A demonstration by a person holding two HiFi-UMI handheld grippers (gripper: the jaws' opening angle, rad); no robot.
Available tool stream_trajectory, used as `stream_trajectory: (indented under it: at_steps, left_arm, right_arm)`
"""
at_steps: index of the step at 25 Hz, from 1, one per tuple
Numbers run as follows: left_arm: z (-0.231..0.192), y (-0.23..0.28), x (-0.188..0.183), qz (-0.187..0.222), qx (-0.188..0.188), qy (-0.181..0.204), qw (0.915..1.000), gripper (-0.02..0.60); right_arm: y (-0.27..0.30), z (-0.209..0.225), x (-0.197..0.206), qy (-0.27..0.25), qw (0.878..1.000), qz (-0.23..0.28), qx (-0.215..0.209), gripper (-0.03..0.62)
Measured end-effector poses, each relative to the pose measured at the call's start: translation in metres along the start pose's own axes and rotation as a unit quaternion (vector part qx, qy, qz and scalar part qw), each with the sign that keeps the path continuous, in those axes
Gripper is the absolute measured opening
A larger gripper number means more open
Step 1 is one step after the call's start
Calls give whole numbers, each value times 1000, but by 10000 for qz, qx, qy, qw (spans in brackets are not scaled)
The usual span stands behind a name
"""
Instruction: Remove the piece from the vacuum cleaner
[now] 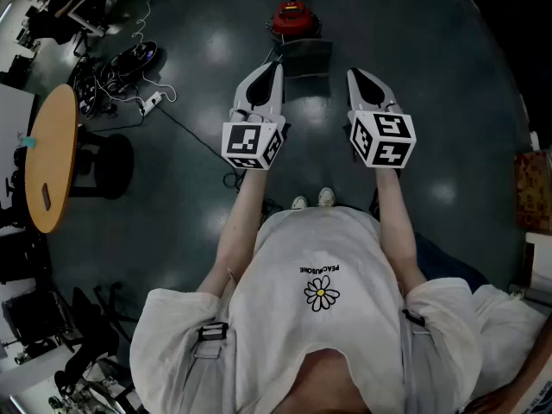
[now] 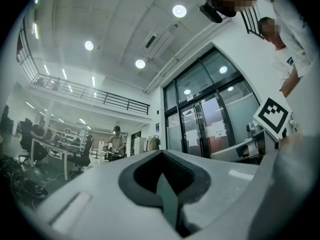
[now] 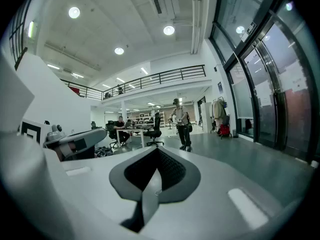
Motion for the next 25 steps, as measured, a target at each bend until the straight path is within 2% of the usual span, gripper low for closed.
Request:
stream_trajectory:
  at_steps: [18,25]
  left_arm:
    - [-4,31,6,-44,-121,56,9999,2]
    - [-9,38,15,-14,-368,-22,9993,2]
  right_arm:
    - [20,28,-6,-66,9999,54,-144,23]
    - [28,39,1,-71,9991,124,-388,25]
Point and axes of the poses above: the fingertips, and each gripper's own axes: y forward along the fingers, z to its right, x out of its underside, the point moved 6 cm from there along -y, backward along the fingers, and after that the axes turned 15 degrees about -x, right-handed, at the moved point
